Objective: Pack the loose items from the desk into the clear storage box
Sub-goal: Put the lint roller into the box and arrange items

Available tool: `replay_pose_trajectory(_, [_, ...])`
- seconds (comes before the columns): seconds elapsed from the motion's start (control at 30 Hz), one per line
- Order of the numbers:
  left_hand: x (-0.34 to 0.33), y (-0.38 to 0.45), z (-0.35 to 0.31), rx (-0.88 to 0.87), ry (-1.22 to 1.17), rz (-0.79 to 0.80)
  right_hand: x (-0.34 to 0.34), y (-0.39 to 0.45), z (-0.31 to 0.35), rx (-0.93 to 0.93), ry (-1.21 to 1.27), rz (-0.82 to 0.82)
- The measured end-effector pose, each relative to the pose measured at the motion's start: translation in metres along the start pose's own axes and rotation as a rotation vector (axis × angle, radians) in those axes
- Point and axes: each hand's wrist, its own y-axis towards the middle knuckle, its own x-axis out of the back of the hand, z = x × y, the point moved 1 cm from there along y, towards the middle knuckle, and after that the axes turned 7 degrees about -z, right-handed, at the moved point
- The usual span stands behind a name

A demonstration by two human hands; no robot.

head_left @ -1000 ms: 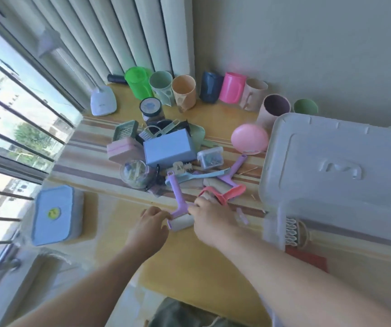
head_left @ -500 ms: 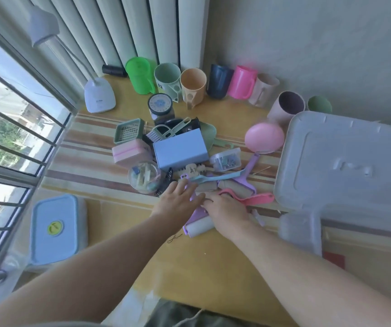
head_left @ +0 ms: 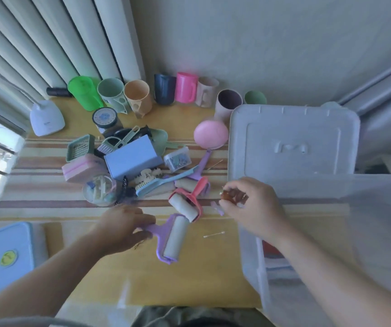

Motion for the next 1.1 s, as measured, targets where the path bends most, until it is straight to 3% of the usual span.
replay_pose_trajectory(0.1, [0.03, -0.012, -0.039, 0.034, -0.084, -0.294, 0.049, -0.012, -0.039, -0.069, -0.014, -0.052])
replay_pose_trajectory(0.17, [0.045, -0.004, -0.077, 0.062, -0.108, -0.412, 0.072, -0.027, -0.074, -0.181, -0.075, 0.067])
replay_pose_trajectory(0.23, [0.047, 0.016, -0.119, 0.08, -0.124, -0.449, 0.088, -0.048, -0.11, -0.248, -0.219, 0.304])
replay_pose_trajectory(0.33, [0.039, 0.054, -0.181, 0.06, -0.147, -0.469, 0.088, -0.086, -0.146, -0.148, -0.478, 0.651])
replay_pose_trajectory(0.47, [0.028, 0.101, -0.262, -0.003, -0.167, -0.481, 0.052, -0.116, -0.169, -0.011, -0.515, 0.798])
replay_pose_trajectory(0.6, [0.017, 0.128, -0.312, 0.008, -0.151, -0.402, 0.025, -0.11, -0.18, -0.005, -0.418, 0.716])
replay_pose_trajectory(0.73, [-0.01, 0.126, -0.337, 0.09, -0.216, -0.297, 0.06, -0.108, -0.199, -0.258, -0.152, 0.412])
replay_pose_trajectory(0.9, [-0.046, 0.133, -0.388, 0.206, -0.406, -0.194, 0.151, -0.11, -0.214, -0.765, 0.854, 0.216])
replay_pose_trajectory(1.03, [-0.071, 0.151, -0.432, 0.239, -0.549, -0.003, 0.185, -0.12, -0.22, -0.838, 0.971, 0.214])
replay_pose_trajectory(1.1, [-0.083, 0.159, -0.449, 0.203, -0.576, 0.099, 0.186, -0.128, -0.223, -0.872, 0.922, 0.115])
